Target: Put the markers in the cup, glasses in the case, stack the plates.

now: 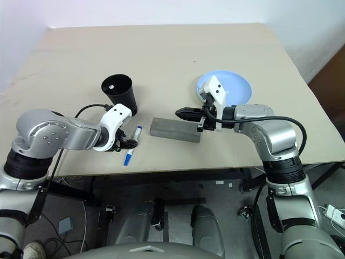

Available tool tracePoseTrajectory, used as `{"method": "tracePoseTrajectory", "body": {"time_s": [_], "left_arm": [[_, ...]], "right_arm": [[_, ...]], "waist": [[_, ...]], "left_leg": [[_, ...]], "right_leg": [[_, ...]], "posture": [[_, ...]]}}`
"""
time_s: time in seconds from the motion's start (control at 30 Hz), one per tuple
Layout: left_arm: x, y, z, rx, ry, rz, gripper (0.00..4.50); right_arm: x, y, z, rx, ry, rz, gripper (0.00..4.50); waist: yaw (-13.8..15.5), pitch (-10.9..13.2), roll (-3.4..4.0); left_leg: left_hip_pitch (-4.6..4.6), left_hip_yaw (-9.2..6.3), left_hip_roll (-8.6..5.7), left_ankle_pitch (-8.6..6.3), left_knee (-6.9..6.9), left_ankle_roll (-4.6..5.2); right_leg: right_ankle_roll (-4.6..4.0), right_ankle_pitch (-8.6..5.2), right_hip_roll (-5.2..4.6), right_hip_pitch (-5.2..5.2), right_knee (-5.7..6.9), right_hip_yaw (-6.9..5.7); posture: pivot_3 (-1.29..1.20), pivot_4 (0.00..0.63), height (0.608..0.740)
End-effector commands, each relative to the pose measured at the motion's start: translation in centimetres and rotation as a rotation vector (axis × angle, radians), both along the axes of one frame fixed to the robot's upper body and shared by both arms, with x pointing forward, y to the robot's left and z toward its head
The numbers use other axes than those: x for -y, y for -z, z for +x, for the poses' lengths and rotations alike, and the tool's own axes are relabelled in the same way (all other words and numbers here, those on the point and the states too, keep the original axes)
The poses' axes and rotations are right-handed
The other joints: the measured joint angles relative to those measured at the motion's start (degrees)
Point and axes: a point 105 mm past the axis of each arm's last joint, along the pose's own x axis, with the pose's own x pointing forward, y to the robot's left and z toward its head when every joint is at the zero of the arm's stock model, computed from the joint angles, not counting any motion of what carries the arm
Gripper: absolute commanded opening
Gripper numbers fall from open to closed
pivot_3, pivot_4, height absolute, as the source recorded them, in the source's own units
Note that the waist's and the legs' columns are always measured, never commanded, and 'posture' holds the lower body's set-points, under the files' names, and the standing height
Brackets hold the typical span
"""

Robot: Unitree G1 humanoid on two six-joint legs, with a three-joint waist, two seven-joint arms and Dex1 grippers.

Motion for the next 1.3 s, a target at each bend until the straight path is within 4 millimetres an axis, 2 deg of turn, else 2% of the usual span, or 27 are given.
{"method": "tracePoseTrajectory", "body": {"time_s": [0.03, 0.17, 0.33, 0.5, 0.7, 0.8, 0.9, 1.0, 1.13, 1.3], "left_arm": [[0.2, 1.3, -1.0, -0.080, 0.023, 0.006, 1.53], [0.0, 1.1, -1.0, -0.084, 0.021, 0.013, 0.30], [-0.3, 0.6, -0.9, -0.067, 0.007, 0.007, 0.29], [0.5, -0.8, -1.1, -0.015, 0.047, -0.067, 0.29], [1.1, -3.4, -1.4, 0.145, 0.115, -0.165, 0.29], [1.2, -4.8, -1.3, 0.279, 0.164, -0.207, 0.29], [1.5, -5.8, -2.0, 0.326, 0.229, -0.300, 0.29], [2.0, -7.6, -2.4, 0.442, 0.301, -0.386, 0.29], [1.6, -12.3, -3.0, 0.693, 0.363, -0.656, 0.29], [0.7, -14.9, -3.7, 0.841, 0.407, -0.732, 0.29]], "right_arm": [[-0.2, -1.2, -0.4, 0.053, -0.016, 0.013, 0.00], [-0.2, -1.1, -0.3, 0.051, -0.013, 0.013, 0.00], [-0.2, -1.0, 0.0, 0.051, -0.008, 0.010, 0.00], [-0.4, -1.0, 0.0, 0.052, -0.022, 0.014, 0.00], [-0.3, -1.6, -0.3, 0.068, -0.049, 0.032, 0.00], [-0.1, -1.6, -0.3, 0.072, -0.047, 0.034, 0.00], [0.1, -1.8, -0.1, 0.084, -0.040, 0.038, 0.00], [0.0, -1.9, 0.1, 0.098, -0.035, 0.040, 0.00], [-0.1, -2.1, 0.2, 0.113, -0.037, 0.061, 0.00], [0.2, -2.8, 0.3, 0.123, -0.044, 0.099, 0.00]], "waist": [[0.1, 0.0, -0.01], [0.1, 0.0, -0.01], [0.0, 0.0, -0.01], [0.0, 0.0, -0.02], [0.0, 0.0, -0.06], [0.0, 0.0, -0.06], [0.0, 0.0, -0.06], [0.1, 0.0, -0.06], [0.1, 0.0, -0.07], [0.1, 0.0, -0.07]], "left_leg": [[-0.02, 0.03, 0.00, 0.00, 0.00, 0.00], [-0.05, 0.10, -0.02, 0.01, 0.02, 0.01], [-0.06, 0.09, -0.01, 0.01, 0.02, 0.01], [-0.06, 0.09, -0.01, 0.01, 0.04, 0.01], [-0.12, 0.11, -0.01, 0.01, 0.05, 0.00], [-0.11, 0.14, 0.00, 0.01, 0.03, 0.01], [-0.10, 0.18, 0.01, 0.00, 0.00, 0.01], [-0.11, 0.19, 0.02, -0.01, -0.02, 0.03], [-0.11, 0.30, 0.03, -0.03, -0.06, 0.05], [-0.11, 0.32, 0.05, -0.01, 0.00, 0.06]], "right_leg": [[0.00, 0.00, 0.00, 0.01, -0.07, 0.01], [0.01, 0.01, -0.01, 0.03, -0.12, 0.02], [0.02, 0.01, 0.03, 0.13, -0.10, 0.03], [0.02, 0.01, 0.04, 0.12, -0.08, 0.04], [0.02, 0.01, 0.05, 0.11, -0.08, 0.04], [0.02, 0.01, 0.05, 0.09, -0.07, 0.04], [0.01, 0.01, 0.04, 0.04, -0.06, 0.05], [0.00, 0.01, 0.04, -0.09, -0.07, 0.05], [-0.01, 0.02, 0.00, -0.06, -0.11, 0.08], [-0.01, 0.03, 0.05, 0.04, -0.08, 0.09]], "posture": [[0.00, 0.150, 0.727], [0.00, 0.150, 0.727], [0.00, 0.150, 0.727], [0.00, 0.150, 0.727], [0.00, 0.150, 0.727], [0.00, 0.150, 0.727], [0.00, 0.150, 0.727], [0.00, 0.150, 0.727], [0.00, 0.150, 0.727], [0.00, 0.150, 0.727]]}}
